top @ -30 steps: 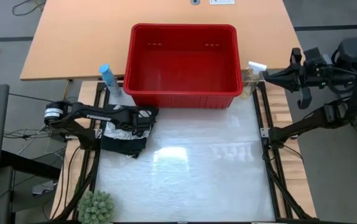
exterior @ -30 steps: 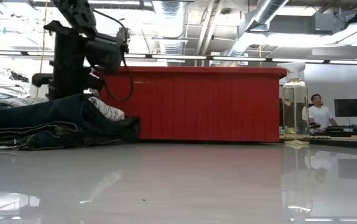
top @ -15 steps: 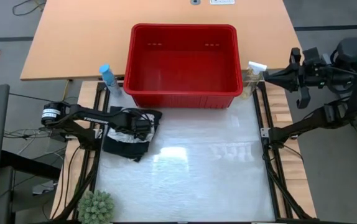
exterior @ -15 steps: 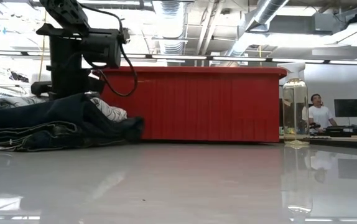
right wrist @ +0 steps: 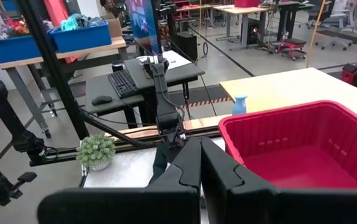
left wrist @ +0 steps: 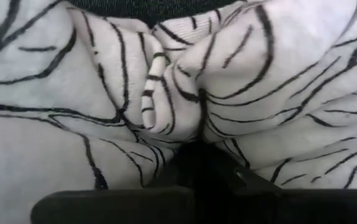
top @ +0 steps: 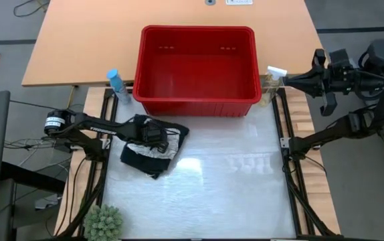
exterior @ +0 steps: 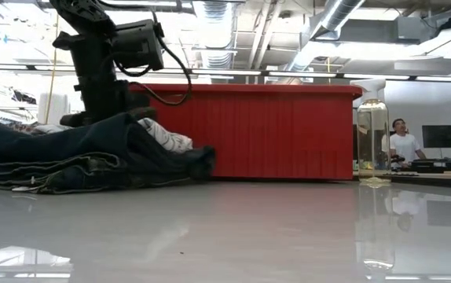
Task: Fold Laundry from Bin
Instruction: Adjust the stack of folded clothes on the table
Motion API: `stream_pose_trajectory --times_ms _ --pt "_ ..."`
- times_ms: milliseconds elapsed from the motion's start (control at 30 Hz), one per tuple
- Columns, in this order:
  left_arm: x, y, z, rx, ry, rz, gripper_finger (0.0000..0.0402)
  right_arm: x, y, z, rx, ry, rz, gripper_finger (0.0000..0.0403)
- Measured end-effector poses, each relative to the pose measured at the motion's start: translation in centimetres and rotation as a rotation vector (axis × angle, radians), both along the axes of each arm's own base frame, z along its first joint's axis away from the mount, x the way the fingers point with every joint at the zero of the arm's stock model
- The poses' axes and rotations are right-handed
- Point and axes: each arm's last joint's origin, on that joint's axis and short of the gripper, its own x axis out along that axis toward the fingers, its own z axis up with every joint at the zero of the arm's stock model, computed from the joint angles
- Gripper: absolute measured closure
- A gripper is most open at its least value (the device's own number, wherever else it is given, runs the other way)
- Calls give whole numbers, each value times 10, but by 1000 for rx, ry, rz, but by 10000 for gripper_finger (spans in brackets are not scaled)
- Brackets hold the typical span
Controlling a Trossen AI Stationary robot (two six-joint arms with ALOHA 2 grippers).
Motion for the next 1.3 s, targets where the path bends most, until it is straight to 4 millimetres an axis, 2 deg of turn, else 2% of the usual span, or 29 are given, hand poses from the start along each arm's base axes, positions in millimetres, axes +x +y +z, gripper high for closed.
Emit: stream_pose_trajectory --times_ms 233,433,567,700,1000,1133,1300 --pt "16 -15 2 -64 -160 -75 401 8 -1 0 0 10 0 374" --pt "33 -25 5 -107 -326 -180 401 24 -2 -1 -42 35 8 374" --pt "44 -28 1 -110 -391 -212 401 38 -4 -4 -70 64 15 374" --pt "51 -30 -1 -57 -427 -290 401 57 -6 -5 -78 78 17 374" --pt "66 -30 18 0 -474 -366 401 100 -10 -21 -88 209 33 374" --pt "67 -31 19 5 -477 -401 401 122 -9 -34 -48 310 43 374" --pt "69 -31 16 -29 -477 -400 401 156 2 -58 -3 480 92 374"
